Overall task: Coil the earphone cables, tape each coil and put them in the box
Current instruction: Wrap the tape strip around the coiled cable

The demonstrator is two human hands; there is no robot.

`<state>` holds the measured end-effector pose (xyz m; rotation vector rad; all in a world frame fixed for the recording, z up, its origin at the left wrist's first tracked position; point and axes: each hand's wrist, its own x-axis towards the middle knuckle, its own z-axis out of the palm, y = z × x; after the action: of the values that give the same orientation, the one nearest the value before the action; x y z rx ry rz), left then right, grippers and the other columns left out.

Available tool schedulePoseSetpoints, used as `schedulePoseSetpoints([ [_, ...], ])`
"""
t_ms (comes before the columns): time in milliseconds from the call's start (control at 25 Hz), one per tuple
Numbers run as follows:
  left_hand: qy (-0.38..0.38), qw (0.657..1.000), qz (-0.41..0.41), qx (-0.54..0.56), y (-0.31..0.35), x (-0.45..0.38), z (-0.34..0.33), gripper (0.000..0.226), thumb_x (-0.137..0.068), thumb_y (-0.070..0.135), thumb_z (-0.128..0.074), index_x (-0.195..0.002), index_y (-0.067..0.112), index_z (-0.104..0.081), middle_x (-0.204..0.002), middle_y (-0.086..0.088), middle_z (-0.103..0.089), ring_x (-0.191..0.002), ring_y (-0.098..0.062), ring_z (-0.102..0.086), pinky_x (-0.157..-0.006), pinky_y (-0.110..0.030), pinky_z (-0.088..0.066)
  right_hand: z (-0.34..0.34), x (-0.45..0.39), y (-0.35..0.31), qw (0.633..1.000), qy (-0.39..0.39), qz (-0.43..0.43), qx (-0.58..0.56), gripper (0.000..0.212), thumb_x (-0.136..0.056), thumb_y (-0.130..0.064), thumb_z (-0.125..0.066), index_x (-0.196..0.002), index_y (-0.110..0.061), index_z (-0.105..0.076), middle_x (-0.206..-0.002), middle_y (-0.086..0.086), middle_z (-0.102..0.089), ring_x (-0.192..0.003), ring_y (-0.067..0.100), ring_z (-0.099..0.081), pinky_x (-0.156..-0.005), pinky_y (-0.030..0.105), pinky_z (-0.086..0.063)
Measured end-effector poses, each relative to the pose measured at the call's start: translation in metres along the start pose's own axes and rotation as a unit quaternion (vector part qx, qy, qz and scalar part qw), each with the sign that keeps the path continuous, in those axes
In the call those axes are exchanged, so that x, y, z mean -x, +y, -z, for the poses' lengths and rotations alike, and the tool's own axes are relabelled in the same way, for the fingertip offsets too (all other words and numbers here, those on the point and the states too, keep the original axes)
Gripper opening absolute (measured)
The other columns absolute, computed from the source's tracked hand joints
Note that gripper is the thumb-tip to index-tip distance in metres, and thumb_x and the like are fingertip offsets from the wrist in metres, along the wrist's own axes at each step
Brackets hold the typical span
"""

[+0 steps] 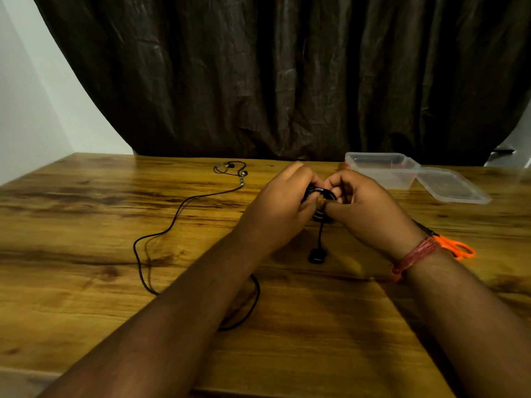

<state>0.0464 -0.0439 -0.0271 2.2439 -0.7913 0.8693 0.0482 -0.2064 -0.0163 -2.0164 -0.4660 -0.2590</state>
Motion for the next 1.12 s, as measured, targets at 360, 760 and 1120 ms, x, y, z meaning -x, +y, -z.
schedulePoseSetpoints([
  [360,0.047,0.998,-0.007,0.032,-0.0002,-0.0014,0.0016,0.013,-0.089,0.009,-0.066,-0.102,0.006,-0.067,-0.101,-0.004,-0.056,-0.091,-0.01,-0.054,-0.075,-0.019,-0.043,0.0028,0.0048,-0.0086,0.952,-0.013,-0.073,-0.297,0.028,-0.087,0.01,-0.051,-0.111,0.0,-0.063,-0.095,0.016,-0.069,-0.086,0.022,-0.065,-0.082,0.035,-0.051],
  [760,0.013,0.998,-0.021,0.052,0.0012,0.001,0.0012,0.009,-0.086,0.003,-0.07,-0.094,0.004,-0.072,-0.093,-0.005,-0.06,-0.085,-0.009,-0.055,-0.071,-0.009,-0.041,0.0024,0.0029,-0.0087,0.895,0.035,-0.153,-0.419,0.02,-0.088,0.003,-0.058,-0.1,-0.013,-0.058,-0.074,0.004,-0.068,-0.061,0.014,-0.065,-0.048,0.024,-0.051],
  [1120,-0.005,0.996,-0.061,0.06,0.0013,0.0017,0.0015,0.005,-0.089,0.006,-0.066,-0.092,0.004,-0.069,-0.09,-0.006,-0.065,-0.084,-0.016,-0.061,-0.07,-0.036,-0.051,0.0006,-0.0003,-0.0023,0.915,0.053,-0.156,-0.367,0.022,-0.088,0.001,-0.058,-0.101,-0.015,-0.064,-0.076,0.001,-0.069,-0.066,0.011,-0.066,-0.062,0.025,-0.047],
])
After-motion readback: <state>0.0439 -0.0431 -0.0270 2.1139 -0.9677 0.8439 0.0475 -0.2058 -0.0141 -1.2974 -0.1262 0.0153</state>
